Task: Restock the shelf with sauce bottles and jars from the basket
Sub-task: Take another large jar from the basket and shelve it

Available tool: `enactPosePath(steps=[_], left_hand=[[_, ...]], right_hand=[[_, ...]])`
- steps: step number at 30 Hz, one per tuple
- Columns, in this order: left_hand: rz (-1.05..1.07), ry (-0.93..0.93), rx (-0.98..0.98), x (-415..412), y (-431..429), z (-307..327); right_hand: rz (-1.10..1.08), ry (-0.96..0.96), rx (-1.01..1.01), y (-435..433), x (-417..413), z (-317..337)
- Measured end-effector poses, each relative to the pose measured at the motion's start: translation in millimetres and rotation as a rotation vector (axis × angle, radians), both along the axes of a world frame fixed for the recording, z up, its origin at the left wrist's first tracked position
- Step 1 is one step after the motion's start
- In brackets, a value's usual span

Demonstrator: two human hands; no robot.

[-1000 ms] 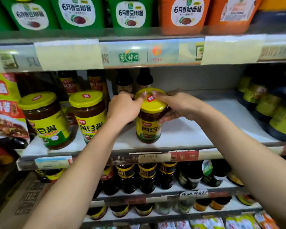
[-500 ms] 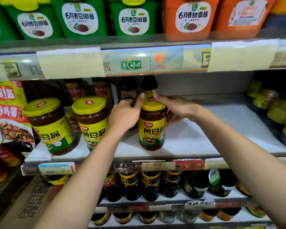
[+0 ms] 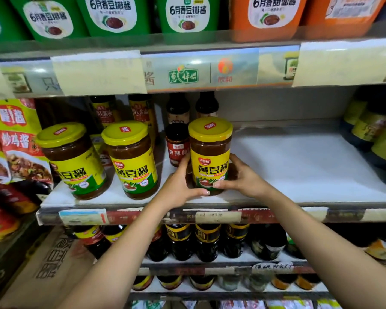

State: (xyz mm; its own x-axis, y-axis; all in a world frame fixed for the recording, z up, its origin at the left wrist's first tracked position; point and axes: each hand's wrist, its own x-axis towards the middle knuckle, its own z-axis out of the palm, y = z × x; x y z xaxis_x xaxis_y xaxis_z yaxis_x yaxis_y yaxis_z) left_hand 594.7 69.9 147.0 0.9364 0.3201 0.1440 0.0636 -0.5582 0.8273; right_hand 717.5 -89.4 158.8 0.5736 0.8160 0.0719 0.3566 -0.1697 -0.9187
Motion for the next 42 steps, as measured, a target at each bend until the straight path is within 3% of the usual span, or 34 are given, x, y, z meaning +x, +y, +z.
enactPosePath(steps=[13, 42], left_hand=[[0.059, -0.006, 0.1, -13.6, 7.2, 1.1], [0.077, -0.034, 0.07, -25.4, 6.1, 1.5]], right_hand=[[-0.047, -0.038, 0.034, 14.6, -16.5, -3.5], [0.024, -0.019, 0.019, 15.8, -31.8, -5.8]])
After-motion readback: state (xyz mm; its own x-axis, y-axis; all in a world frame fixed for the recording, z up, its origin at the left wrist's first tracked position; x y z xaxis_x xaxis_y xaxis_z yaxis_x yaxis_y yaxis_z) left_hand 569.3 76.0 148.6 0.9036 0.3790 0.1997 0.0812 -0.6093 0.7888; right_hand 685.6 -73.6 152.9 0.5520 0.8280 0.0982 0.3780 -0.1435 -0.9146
